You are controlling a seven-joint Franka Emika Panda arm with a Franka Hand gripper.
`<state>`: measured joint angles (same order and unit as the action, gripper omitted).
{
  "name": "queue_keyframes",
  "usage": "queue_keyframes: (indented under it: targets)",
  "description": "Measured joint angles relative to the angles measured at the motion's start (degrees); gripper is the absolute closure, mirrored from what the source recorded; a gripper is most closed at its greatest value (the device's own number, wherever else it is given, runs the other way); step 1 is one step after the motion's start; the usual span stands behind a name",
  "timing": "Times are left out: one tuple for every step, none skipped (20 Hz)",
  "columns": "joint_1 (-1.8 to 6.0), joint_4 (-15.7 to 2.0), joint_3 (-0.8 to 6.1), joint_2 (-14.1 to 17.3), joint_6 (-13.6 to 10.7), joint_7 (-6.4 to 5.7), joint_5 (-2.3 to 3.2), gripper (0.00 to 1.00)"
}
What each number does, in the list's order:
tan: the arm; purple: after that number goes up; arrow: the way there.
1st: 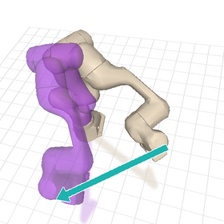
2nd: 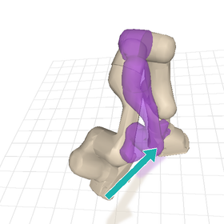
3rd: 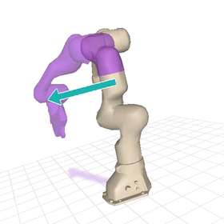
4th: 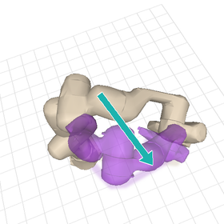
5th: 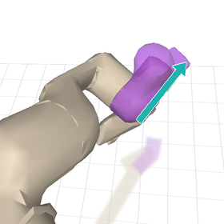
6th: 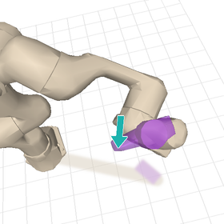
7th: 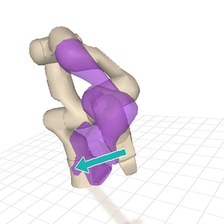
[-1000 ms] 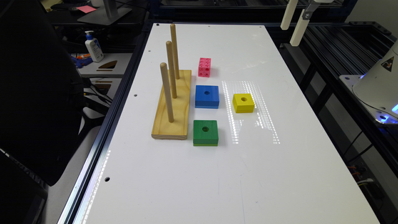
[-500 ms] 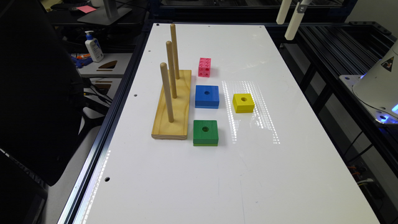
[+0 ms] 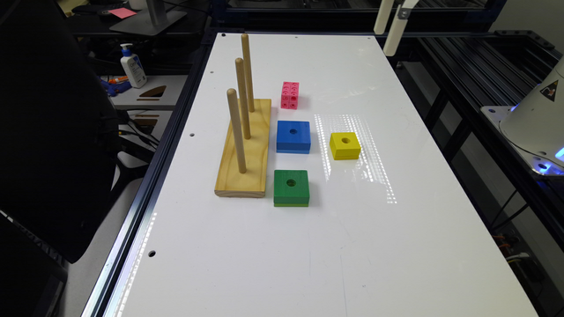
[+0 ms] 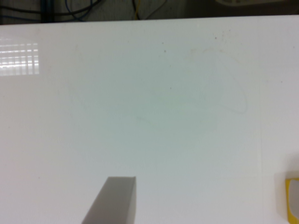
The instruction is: Pick up pink block.
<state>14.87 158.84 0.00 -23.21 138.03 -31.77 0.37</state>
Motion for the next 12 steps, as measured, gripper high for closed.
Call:
queue_keyframes:
  targets:
    - [0.01,-0.53,0.0,0.6,0.0,0.02,0.0,0.0]
    - [0.04,-1.03,0.0,1.2,0.0,0.05,0.0,0.0]
    - [0.11,-1.48,0.0,1.6,0.0,0.1,0.0,0.0]
    - [0.23,-1.95,-0.01,2.1,0.0,0.2,0.0,0.0]
    - [0.39,-2.39,-0.01,2.5,0.0,0.34,0.0,0.0]
    - [0.59,-2.77,0.0,2.9,0.0,0.53,0.0,0.0]
    - [0.82,-3.2,-0.01,3.3,0.0,0.77,0.0,0.0]
    - [1.05,-3.66,-0.01,3.7,0.0,1.06,0.0,0.0]
    - [1.33,-4.16,-0.01,4.2,0.0,1.36,0.0,0.0]
    - [1.58,-4.68,-0.01,4.8,0.0,1.6,0.0,0.0]
    - [1.74,-5.15,-0.02,5.2,0.0,1.76,0.0,0.0]
    - [1.89,-5.67,-0.01,5.8,0.0,1.9,0.0,0.0]
